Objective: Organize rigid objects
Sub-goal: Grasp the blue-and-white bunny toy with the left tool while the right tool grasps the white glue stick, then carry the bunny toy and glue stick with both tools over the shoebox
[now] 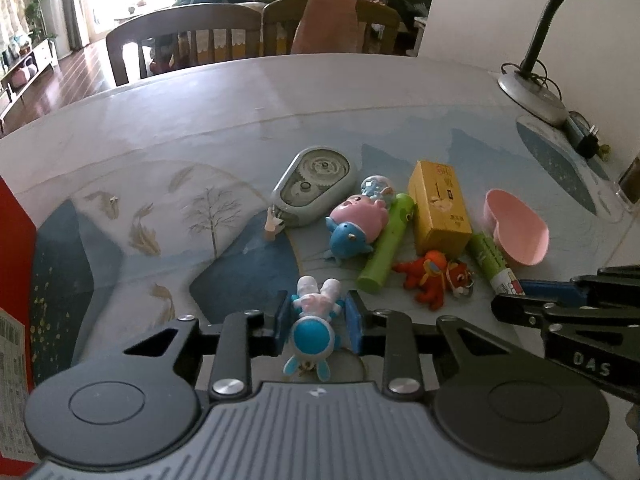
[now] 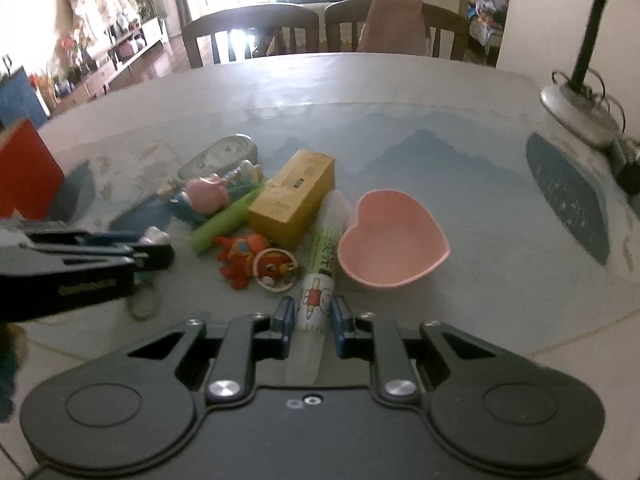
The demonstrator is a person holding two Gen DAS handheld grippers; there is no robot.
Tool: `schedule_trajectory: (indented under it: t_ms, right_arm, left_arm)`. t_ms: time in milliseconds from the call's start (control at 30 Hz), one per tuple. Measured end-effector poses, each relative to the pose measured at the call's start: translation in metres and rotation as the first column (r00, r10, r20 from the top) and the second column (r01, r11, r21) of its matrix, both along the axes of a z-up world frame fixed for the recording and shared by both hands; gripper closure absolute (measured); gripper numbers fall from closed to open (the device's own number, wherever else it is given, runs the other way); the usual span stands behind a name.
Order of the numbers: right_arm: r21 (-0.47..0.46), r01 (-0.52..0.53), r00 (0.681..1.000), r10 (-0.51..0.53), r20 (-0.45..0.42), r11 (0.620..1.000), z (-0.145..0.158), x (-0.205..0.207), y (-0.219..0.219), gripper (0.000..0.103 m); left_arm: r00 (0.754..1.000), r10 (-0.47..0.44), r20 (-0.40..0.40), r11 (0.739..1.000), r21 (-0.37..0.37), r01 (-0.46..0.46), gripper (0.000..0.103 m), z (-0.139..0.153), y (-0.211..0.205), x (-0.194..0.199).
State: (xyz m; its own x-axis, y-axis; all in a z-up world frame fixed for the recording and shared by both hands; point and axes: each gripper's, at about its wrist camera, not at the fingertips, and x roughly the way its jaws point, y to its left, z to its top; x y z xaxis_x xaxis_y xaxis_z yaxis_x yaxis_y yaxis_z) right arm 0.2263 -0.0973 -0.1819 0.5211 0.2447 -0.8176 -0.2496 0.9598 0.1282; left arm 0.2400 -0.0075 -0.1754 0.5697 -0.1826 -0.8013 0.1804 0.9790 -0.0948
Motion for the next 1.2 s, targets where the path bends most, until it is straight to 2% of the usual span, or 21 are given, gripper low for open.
schedule_trajectory:
  t_ms: [167,467,833,1200]
  right_arm:
    - [0.101,0.039,0.998,-0.034,-0.051,0.994,0.009,-0.012,-0.014,0.086]
    - [0.169,0.037,0.998,-0.026,-0.062,0.985,0.028,-0.041,-0.019,0.087]
    - [0.207,0.055,0.997,-0.042,-0.065,0.977,0.043,-0.065,-0.017,0.087]
    - [0.220,0.039,0.999,-0.038,-0.008,0.975,0.068,-0.077,0.005,0.087]
  left_arm:
    - [1.000,0.006,-0.005,1.000,-0.025,-0.006,0.075,0.007,0.004,-0.007]
    - [0.999,0.041,-0.004,0.995,-0.093,-0.041,0.075,0.019,0.020,-0.025]
    - [0.997,0.077,0.006,0.986,-0.149,-0.075,0.075,0.034,0.042,-0.049]
    - [0.997,0.075,0.029,0.982,-0.178,-0.069,0.075,0.059,0.063,-0.069]
